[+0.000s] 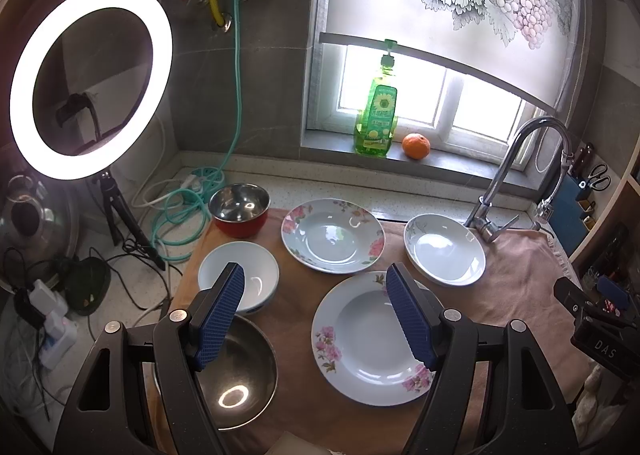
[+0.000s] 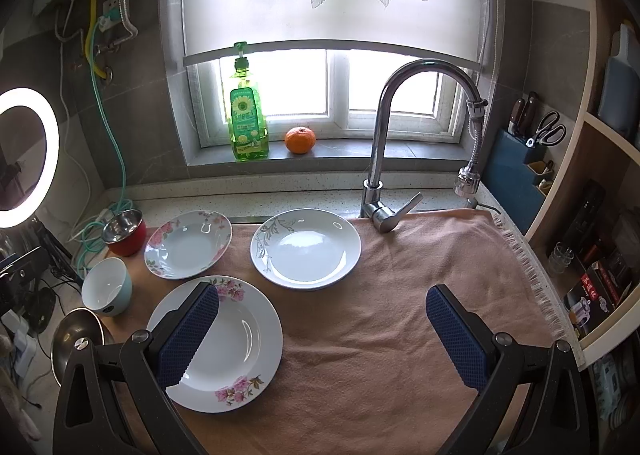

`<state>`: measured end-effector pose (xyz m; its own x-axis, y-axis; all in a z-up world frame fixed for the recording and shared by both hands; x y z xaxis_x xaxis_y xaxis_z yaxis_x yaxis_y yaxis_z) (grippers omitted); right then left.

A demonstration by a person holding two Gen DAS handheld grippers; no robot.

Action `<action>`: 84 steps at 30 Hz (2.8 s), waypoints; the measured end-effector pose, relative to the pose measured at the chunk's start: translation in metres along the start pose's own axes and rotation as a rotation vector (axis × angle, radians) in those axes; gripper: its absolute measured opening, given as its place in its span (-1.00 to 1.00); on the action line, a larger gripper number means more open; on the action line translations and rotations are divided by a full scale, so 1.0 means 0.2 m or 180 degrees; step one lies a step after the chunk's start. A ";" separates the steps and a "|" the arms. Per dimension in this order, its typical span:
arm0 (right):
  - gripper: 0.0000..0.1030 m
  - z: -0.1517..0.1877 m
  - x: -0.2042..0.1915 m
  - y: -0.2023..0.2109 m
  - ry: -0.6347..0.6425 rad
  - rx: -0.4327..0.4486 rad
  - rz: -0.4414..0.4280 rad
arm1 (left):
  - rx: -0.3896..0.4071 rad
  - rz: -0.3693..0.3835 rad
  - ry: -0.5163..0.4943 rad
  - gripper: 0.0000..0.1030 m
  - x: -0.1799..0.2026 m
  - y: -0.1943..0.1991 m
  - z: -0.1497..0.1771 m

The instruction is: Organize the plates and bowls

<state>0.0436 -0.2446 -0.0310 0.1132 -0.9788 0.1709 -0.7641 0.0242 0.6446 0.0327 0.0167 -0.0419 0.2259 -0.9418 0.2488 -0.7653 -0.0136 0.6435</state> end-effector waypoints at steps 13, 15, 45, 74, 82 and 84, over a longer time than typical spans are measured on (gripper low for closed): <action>0.99 0.03 0.00 -0.06 0.0014 -0.0073 -0.0038 | -0.0141 -0.0025 0.0031 0.43 -0.04 -0.06 0.03; 0.99 0.03 0.00 -0.07 0.0017 -0.0071 -0.0050 | -0.0207 -0.0007 0.0072 0.42 -0.05 -0.08 0.04; 0.99 0.23 0.04 -0.41 -0.0116 -0.0523 -0.0377 | -0.0971 0.0082 0.0048 0.41 -0.05 -0.43 0.25; 0.02 0.33 -0.06 -0.74 -0.0401 -0.1043 -0.1237 | -0.1467 0.0251 0.0052 -0.35 0.00 -0.67 0.30; -0.18 0.35 -0.09 -0.83 -0.0461 -0.1190 -0.1394 | -0.1594 0.0121 0.0018 -0.37 -0.02 -0.74 0.34; -0.19 0.36 -0.10 -0.85 -0.0465 -0.1218 -0.1429 | -0.1622 0.0101 0.0024 -0.37 -0.03 -0.76 0.34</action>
<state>0.1254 -0.2433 -0.1977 0.2623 -0.9275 -0.2663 -0.3763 -0.3524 0.8568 0.1061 0.0007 -0.1899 0.2130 -0.9366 0.2780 -0.3811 0.1824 0.9064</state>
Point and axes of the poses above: each gripper's, at about its wrist camera, not at the fingertips, and y roughly against the way its jaws point, x to its right, z to its underside, the point moved 5 cm from there along -y, roughly the way its jaws point, and after that the axes turned 12 degrees about y, right-handed, at the moved point
